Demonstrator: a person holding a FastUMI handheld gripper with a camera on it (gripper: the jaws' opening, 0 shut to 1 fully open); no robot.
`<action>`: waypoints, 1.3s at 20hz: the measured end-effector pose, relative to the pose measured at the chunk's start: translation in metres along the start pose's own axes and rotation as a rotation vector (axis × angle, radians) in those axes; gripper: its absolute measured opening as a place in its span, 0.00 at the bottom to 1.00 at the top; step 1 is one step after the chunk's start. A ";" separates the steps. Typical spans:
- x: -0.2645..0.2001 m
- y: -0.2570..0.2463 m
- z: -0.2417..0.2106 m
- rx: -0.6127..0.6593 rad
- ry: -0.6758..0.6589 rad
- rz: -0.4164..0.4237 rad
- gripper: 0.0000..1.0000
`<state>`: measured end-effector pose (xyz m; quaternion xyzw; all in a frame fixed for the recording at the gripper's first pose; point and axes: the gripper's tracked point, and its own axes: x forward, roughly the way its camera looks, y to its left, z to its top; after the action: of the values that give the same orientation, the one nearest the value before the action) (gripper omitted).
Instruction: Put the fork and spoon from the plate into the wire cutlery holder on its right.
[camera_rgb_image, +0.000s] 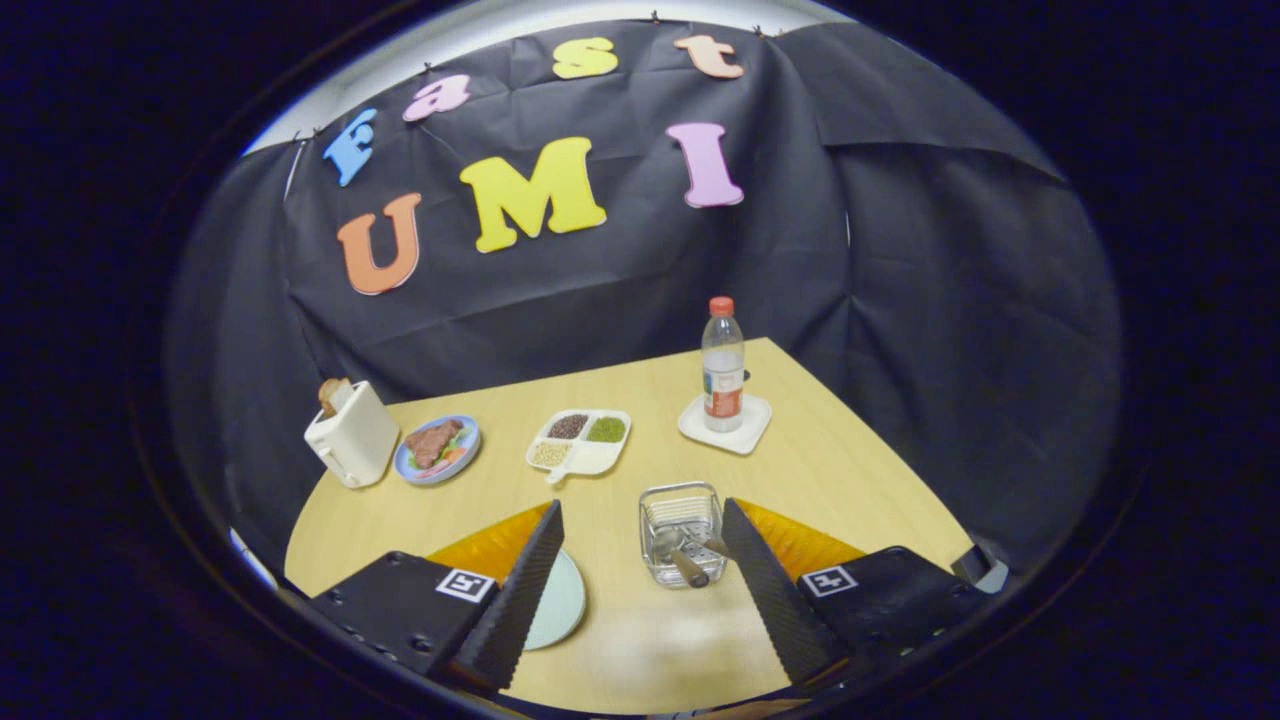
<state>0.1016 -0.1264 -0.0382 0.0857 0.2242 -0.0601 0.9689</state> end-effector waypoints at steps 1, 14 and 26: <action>-0.012 0.004 0.005 -0.021 -0.036 -0.008 0.96; -0.169 0.070 0.027 -0.142 -0.406 0.010 0.96; -0.221 0.085 0.006 -0.177 -0.478 0.055 0.95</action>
<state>-0.0797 -0.0272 0.0772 -0.0101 -0.0091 -0.0323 0.9994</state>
